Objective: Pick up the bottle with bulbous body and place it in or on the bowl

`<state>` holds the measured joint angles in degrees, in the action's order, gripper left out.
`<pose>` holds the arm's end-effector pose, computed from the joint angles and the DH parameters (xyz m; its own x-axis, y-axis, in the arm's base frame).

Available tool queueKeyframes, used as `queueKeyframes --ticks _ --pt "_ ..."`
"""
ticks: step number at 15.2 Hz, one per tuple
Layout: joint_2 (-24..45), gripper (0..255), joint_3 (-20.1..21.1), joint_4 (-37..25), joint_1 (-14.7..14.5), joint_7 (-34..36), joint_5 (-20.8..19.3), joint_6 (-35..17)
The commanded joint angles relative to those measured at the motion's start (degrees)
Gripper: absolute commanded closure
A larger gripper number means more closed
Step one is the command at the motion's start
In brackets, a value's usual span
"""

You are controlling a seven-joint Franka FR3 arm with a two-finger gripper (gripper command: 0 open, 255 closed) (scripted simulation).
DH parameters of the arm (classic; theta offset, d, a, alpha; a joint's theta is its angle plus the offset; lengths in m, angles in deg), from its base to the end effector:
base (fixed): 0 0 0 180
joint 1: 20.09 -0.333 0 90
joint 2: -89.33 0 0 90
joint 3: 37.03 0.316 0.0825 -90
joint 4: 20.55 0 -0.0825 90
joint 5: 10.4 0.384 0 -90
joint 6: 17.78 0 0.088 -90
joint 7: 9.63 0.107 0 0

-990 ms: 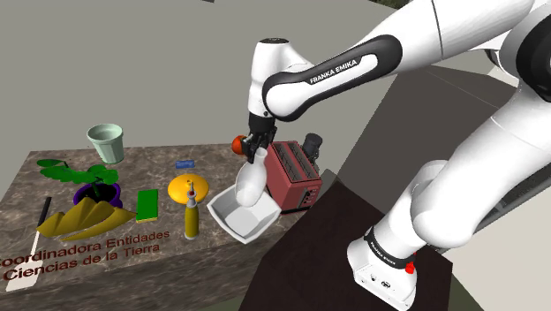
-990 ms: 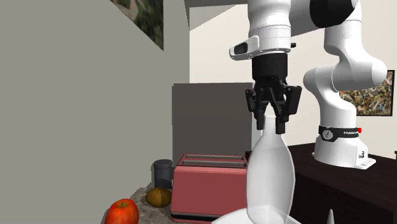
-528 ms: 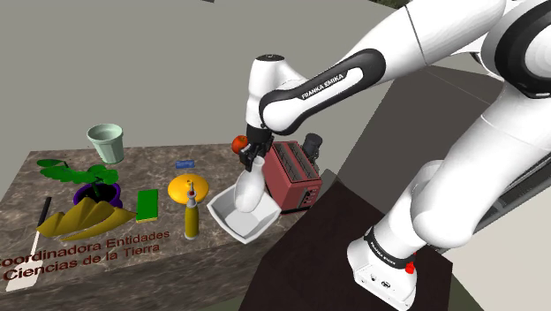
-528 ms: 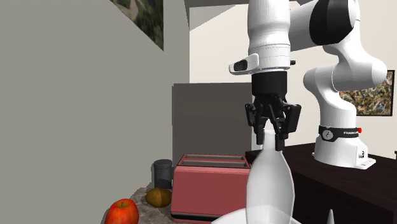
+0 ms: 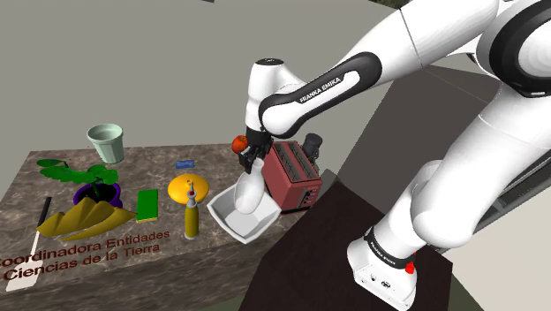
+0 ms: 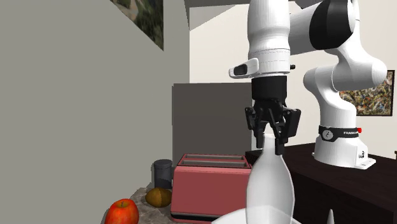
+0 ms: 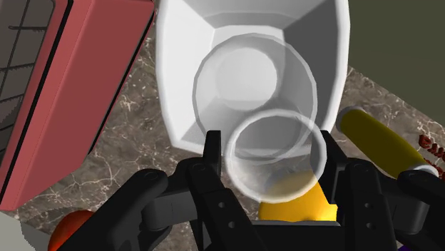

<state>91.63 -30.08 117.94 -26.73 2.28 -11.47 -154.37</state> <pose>0.4682 0.1132 0.2870 0.9966 0.0426 -0.0700 0.0442 -0.9988 0.0219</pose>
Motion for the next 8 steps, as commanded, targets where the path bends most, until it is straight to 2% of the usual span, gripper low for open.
queueKeyframes --ticks 1,2,7,8 --pt "-0.01 255 0.0 -0.01 0.0 0.0 0.0 -0.01" --pt "-0.01 0 0.0 -0.01 0.0 0.0 0.0 -0.01" --pt "-0.01 0 0.0 -0.01 0.0 0.0 0.0 0.0" --pt "-1.39 0 0.03 -0.66 0.0 -0.2 0.27 2.01"
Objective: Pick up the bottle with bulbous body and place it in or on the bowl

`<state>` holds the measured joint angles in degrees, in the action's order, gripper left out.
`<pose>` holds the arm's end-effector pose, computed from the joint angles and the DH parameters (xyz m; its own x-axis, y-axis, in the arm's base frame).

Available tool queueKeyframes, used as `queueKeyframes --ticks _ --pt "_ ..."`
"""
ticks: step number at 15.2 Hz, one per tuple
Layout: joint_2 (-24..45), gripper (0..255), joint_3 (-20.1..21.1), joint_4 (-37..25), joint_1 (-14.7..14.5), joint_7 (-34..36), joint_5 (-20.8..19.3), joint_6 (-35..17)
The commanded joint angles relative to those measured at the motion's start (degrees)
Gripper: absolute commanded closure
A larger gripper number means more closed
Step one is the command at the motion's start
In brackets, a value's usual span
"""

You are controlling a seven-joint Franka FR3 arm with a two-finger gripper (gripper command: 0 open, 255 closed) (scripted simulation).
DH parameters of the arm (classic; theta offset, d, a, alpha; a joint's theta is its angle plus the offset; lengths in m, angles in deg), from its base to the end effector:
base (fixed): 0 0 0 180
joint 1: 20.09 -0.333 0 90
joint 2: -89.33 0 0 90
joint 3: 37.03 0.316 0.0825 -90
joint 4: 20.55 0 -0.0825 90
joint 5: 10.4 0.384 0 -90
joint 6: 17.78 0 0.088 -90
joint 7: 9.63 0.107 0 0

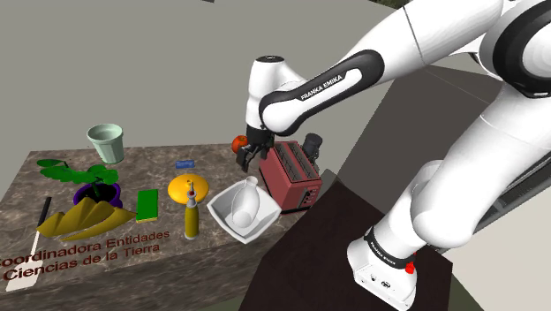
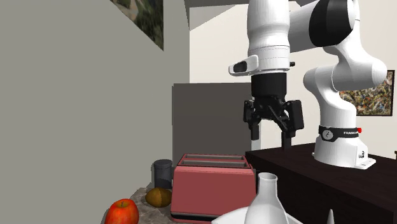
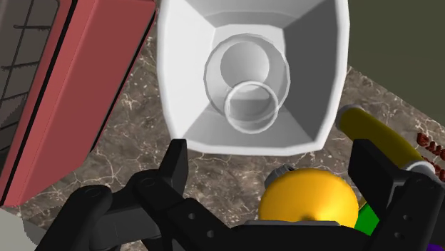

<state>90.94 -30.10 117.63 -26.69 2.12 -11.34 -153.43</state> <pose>0.4689 0.1128 0.2936 0.9967 0.0424 -0.0690 0.0440 -0.9988 0.0217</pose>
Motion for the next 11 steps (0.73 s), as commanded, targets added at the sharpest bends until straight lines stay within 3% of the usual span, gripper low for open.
queueKeyframes --ticks 1,3,11 --pt "-2.0 0 0.07 -1.08 -0.04 -0.21 0.39 3.09" --pt "-4.12 0 0.07 -2.58 -0.05 -0.48 0.75 6.7" --pt "-4.12 0 0.06 -2.58 -0.06 -0.48 0.75 6.7"
